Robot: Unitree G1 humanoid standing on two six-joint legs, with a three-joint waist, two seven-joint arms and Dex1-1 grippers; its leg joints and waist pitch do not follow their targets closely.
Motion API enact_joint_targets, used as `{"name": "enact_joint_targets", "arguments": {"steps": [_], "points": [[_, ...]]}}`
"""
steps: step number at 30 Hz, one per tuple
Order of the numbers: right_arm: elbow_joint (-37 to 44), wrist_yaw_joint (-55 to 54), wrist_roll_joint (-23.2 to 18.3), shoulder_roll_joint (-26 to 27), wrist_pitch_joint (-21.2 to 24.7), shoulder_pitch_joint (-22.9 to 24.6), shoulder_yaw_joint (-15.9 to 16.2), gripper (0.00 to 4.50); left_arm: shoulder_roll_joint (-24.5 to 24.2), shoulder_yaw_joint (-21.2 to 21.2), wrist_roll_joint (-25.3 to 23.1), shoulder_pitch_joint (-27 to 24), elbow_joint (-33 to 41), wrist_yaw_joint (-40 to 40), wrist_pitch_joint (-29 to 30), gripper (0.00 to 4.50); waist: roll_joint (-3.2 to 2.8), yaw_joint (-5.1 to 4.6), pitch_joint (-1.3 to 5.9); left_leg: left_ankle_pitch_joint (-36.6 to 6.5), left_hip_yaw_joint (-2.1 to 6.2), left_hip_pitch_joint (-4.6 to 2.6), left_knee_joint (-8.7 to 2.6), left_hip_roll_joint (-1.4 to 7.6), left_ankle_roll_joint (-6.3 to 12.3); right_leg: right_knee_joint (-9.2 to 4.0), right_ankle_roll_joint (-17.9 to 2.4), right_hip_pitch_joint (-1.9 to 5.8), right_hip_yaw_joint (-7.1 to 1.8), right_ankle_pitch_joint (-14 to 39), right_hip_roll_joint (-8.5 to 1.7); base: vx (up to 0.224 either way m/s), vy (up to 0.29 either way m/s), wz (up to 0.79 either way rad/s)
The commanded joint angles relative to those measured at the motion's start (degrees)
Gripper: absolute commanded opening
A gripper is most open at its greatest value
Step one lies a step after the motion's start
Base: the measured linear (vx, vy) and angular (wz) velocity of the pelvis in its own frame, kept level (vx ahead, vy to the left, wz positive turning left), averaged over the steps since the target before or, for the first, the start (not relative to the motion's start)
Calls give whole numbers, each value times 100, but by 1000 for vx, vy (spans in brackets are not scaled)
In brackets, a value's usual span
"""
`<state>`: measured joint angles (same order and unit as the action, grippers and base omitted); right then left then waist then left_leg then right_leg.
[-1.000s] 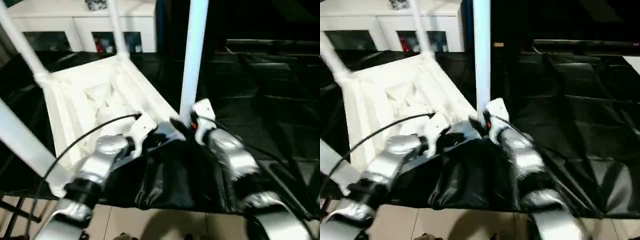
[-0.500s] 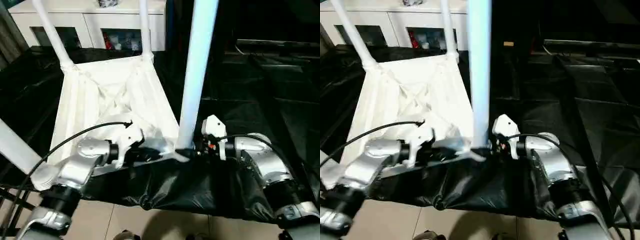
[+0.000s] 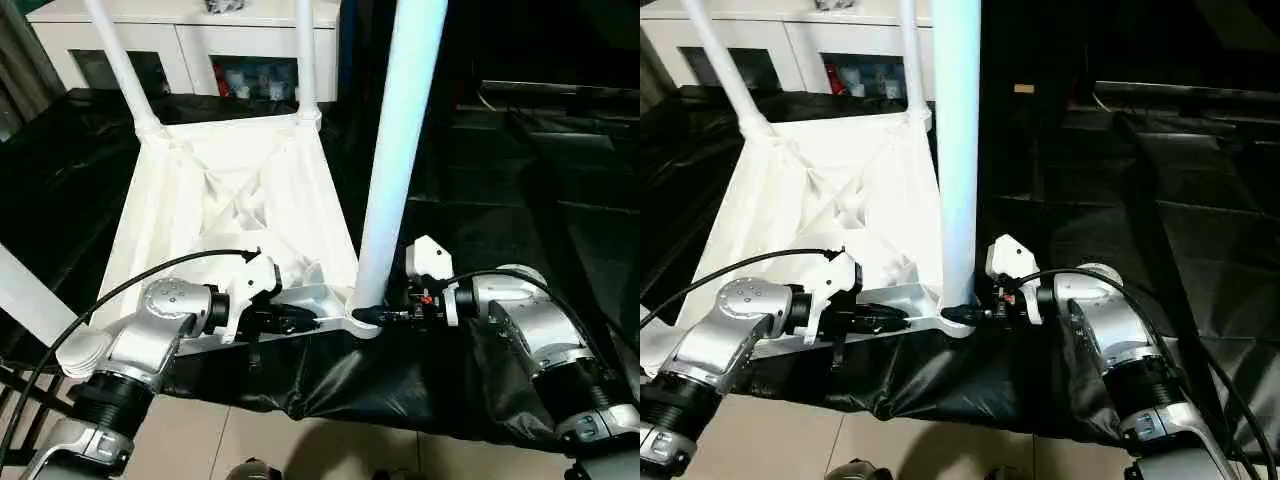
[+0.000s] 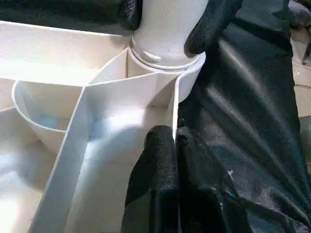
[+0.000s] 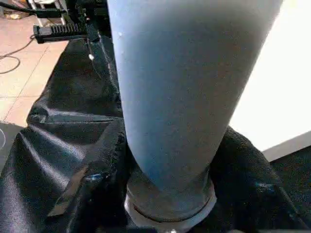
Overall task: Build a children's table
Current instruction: Rotate leg to tighten, then rotate table base
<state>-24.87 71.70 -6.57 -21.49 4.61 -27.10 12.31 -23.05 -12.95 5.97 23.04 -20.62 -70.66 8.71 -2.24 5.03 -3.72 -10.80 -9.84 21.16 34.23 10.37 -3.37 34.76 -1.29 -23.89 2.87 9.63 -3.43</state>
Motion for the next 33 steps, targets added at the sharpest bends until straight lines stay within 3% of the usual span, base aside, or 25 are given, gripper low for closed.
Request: {"name": "enact_joint_targets", "arguments": {"steps": [1,5,8,9,12,13,15,16,18,20,23,24,25,28,30,31,33], "points": [[47,434,30,84,155,181,533,208,99,250,379,217,463,59,-118,0,71,-9,418,-941,43,-34,-368,252,438,-405,-1247,337,-240,1372,-418,0,0,0],[121,239,-17,209,208,322,470,205,212,274,337,220,511,358,-32,0,61,0,412,-944,47,-32,-372,256,434,-410,-1236,335,-241,1371,-421,0,0,0],[-48,-682,191,573,279,369,340,205,532,270,133,303,384,962,-31,0,39,-16,396,-1054,46,-42,-380,253,381,-439,-1214,321,-243,1514,-419,0,0,0],[-48,-682,191,573,279,369,340,205,532,270,133,303,384,962,-31,0,25,-41,380,-1163,56,-45,-400,248,312,-470,-1158,320,-241,1705,-416,0,0,0],[-365,-2048,498,1153,374,389,188,204,1103,193,-86,407,206,1717,-17,0,15,-141,330,-1524,87,-46,-447,220,92,-539,-941,313,-210,2396,-413,0,0,0],[-457,-2367,532,1324,363,382,135,204,1281,186,-150,461,125,1975,33,0,36,-196,324,-1733,94,-96,-441,201,32,-579,-806,291,-201,2815,-421,0,0,0],[-602,-2879,557,1620,444,345,38,203,1570,200,-235,546,6,2412,119,0,50,-253,308,-1849,105,-120,-429,169,59,-644,-651,285,-207,3207,-434,0,0,0],[-696,-3206,591,1776,468,303,-23,203,1689,195,-287,572,-32,2610,182,0,23,-283,298,-1897,108,-135,-436,173,79,-663,-592,252,-214,3316,-424,0,0,0],[-929,-3937,619,2115,536,168,-216,202,1873,142,-416,598,-87,2934,243,0,33,-342,307,-1925,133,-107,-440,145,80,-679,-498,275,-183,3509,-429,0,0,0],[-1113,-4411,618,2337,654,48,-393,202,1989,153,-543,633,-161,3230,290,0,12,-361,322,-1860,146,-82,-461,157,107,-689,-439,286,-175,3465,-434,0,0,0],[-1224,-4616,710,2438,599,-30,-415,202,2051,149,-678,658,-230,3422,246,0,3,-372,339,-1859,143,-85,-474,176,143,-668,-561,277,-177,3059,-420,0,0,0],[-1271,-4666,776,2463,430,-72,-402,236,2054,112,-771,648,-263,3434,148,0,-7,-358,352,-1878,133,-111,-471,184,157,-670,-606,269,-187,2934,-424,0,0,0],[-1267,-4626,708,2454,383,-96,-472,257,2018,67,-826,629,-277,3393,67,0,29,-372,364,-1870,125,-91,-469,186,183,-655,-657,286,-194,2805,-424,0,0,0],[-1252,-4588,586,2437,397,-125,-624,283,1966,36,-849,592,-285,3324,-5,0,11,-360,375,-1818,108,-90,-462,191,220,-634,-745,288,-218,2648,-436,0,0,0],[-1132,-4410,566,2267,407,-99,-650,283,1915,68,-843,578,-290,3329,-35,0,46,-364,378,-1771,99,-93,-462,194,226,-631,-763,291,-217,2611,-430,0,0,0],[-1087,-4344,566,2189,408,-84,-645,312,1894,76,-843,574,-293,3326,-51,0,26,-355,375,-1759,102,-92,-464,197,230,-622,-777,293,-219,2606,-431,0,0,0],[-867,-4047,506,1891,401,28,-652,312,1846,117,-835,562,-295,3299,-89,0,46,-343,377,-1749,93,-97,-457,198,256,-623,-772,300,-220,2583,-425,0,0,0]]}}
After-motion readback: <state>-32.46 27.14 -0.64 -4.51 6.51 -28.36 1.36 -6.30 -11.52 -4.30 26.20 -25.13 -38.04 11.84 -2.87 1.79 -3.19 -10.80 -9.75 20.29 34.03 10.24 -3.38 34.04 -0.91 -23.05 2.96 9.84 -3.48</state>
